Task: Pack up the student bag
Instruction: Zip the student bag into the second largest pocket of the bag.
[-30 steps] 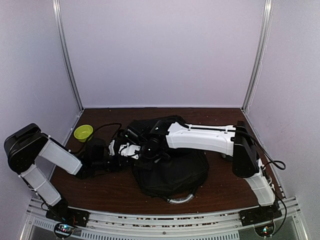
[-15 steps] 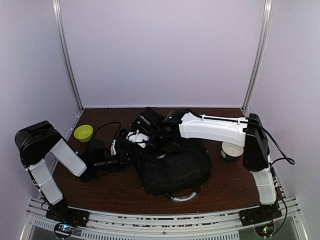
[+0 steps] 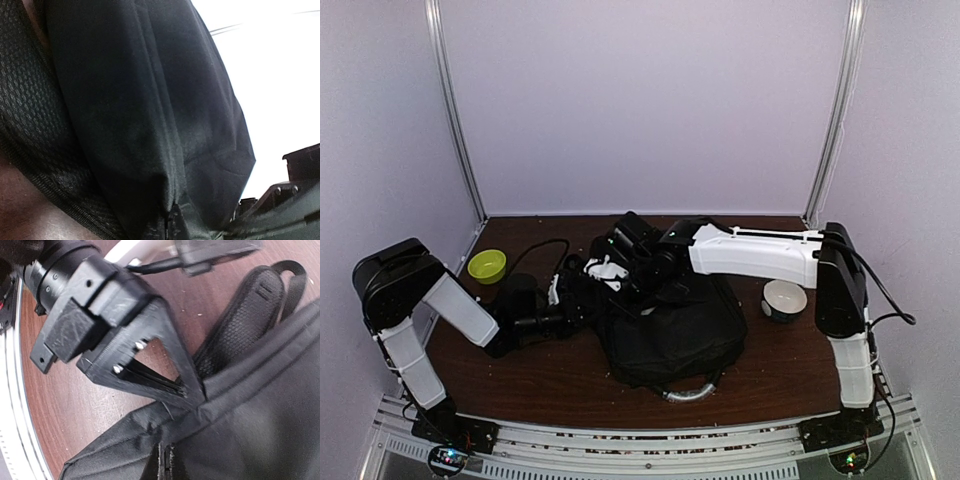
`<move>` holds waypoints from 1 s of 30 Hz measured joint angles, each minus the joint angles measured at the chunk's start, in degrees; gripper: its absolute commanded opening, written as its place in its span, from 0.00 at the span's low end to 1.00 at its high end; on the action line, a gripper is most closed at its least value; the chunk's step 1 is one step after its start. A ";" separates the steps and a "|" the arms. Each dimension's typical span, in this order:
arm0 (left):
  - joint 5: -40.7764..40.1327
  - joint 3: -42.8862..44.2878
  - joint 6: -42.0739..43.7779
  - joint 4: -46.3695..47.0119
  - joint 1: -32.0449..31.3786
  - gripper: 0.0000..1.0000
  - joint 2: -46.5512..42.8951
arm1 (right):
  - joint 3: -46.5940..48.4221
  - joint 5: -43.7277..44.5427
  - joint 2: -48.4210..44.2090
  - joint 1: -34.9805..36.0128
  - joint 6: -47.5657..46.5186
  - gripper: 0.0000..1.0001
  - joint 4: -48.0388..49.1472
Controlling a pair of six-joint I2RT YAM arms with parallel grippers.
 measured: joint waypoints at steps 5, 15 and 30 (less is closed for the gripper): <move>-0.85 -0.81 -0.48 1.51 -0.09 0.00 -0.02 | -7.82 -0.52 -5.81 -2.29 1.97 0.00 4.15; -4.44 -3.26 1.03 -3.26 0.26 0.00 -5.35 | -23.34 -2.49 -18.10 -10.14 4.76 0.00 11.13; -6.84 -0.85 9.35 -21.03 1.14 0.00 -14.25 | -35.36 -7.56 -24.74 -21.57 6.19 0.00 17.14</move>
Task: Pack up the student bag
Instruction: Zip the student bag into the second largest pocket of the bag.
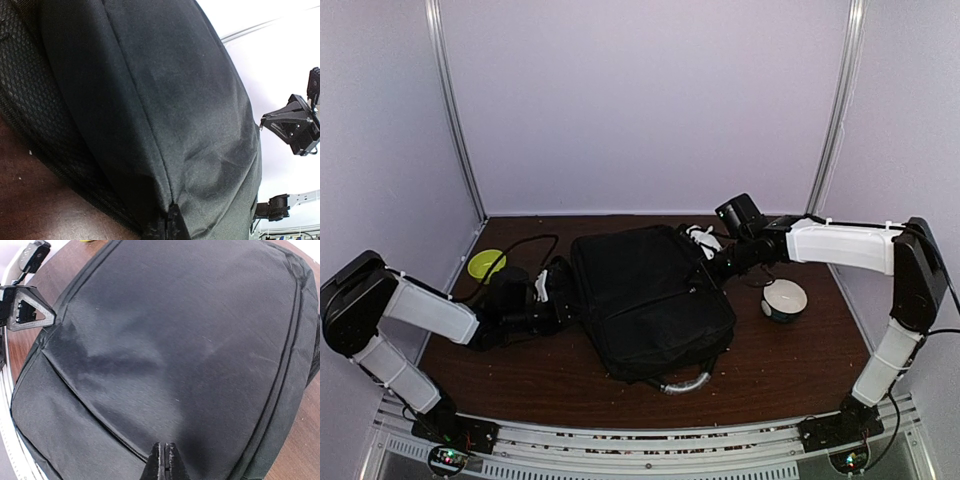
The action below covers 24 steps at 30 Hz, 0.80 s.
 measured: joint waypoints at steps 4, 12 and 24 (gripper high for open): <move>-0.02 2.23 2.05 -3.52 0.11 0.00 -0.02 | -1.79 -1.40 -0.02 -1.84 0.87 0.00 1.79; -0.04 5.33 4.90 -8.02 0.52 0.00 0.39 | -3.21 -2.08 -0.02 -4.07 2.36 0.00 3.56; 0.15 8.66 7.04 -10.10 0.94 0.00 2.69 | -5.62 -3.28 -0.02 -9.40 5.88 0.00 5.84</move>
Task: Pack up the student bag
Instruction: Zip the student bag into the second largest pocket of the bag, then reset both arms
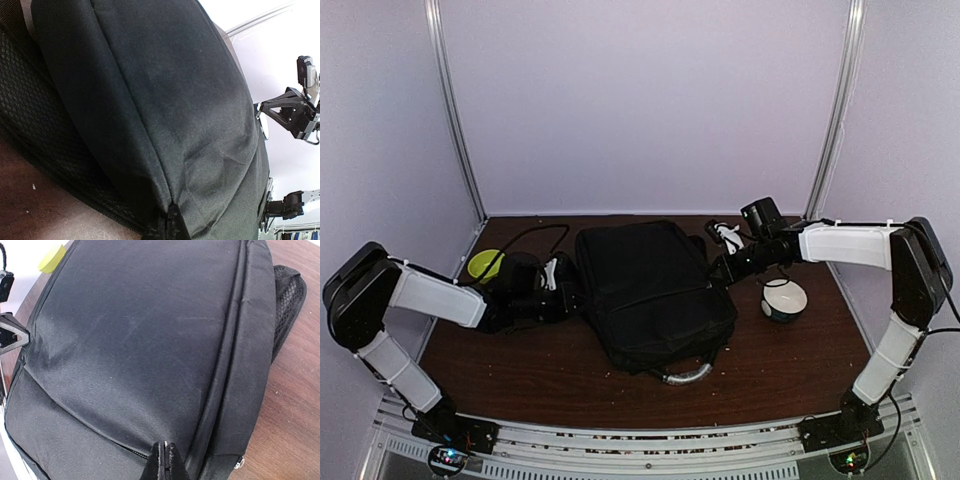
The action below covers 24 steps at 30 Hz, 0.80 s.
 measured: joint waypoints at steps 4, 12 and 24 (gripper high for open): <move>0.09 0.87 0.42 -0.13 0.00 0.00 0.74 | -0.48 -1.14 0.00 -1.27 0.81 0.00 0.72; -1.18 5.33 4.39 -7.50 1.05 0.37 2.56 | -0.15 -0.72 -0.20 -4.35 0.28 0.35 -0.81; -15.39 20.98 22.05 -35.76 2.34 0.49 -8.70 | 1.05 0.70 -18.67 -12.35 -4.31 0.43 -4.83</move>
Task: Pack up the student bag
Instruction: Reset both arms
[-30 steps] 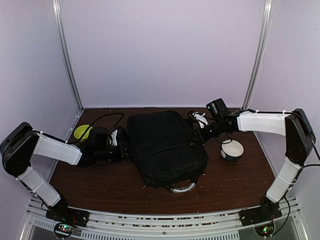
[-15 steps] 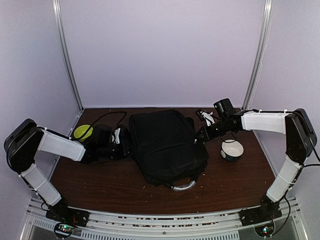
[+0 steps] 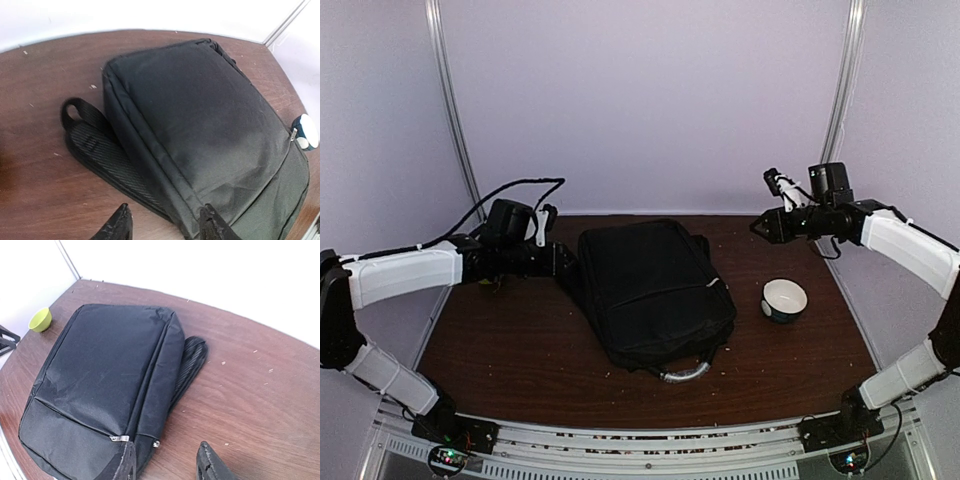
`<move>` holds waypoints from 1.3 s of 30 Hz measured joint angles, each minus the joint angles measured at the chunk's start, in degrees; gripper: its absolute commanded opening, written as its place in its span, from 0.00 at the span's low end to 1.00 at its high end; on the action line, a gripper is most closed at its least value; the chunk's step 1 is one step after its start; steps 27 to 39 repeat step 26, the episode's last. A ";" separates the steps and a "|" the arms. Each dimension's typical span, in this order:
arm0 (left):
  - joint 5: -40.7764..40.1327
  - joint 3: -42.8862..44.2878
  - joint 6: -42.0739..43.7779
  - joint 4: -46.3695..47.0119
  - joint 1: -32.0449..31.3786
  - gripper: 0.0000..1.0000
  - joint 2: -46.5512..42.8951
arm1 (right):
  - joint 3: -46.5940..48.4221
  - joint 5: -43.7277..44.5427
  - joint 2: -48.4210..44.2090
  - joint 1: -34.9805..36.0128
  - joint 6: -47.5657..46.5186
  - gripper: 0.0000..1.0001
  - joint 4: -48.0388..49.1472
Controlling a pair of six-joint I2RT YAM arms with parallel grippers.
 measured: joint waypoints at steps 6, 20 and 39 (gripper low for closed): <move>-3.32 8.26 7.82 -10.69 2.47 0.51 -1.42 | 1.01 1.84 -5.14 -2.60 -3.23 0.55 -4.31; -12.22 18.12 23.15 -13.97 4.37 0.98 -8.68 | -1.79 20.94 -21.51 -4.33 -0.72 1.00 1.70; -18.32 9.27 22.18 -8.63 4.42 0.98 -12.11 | -11.58 23.96 -23.10 -6.71 2.95 1.00 7.28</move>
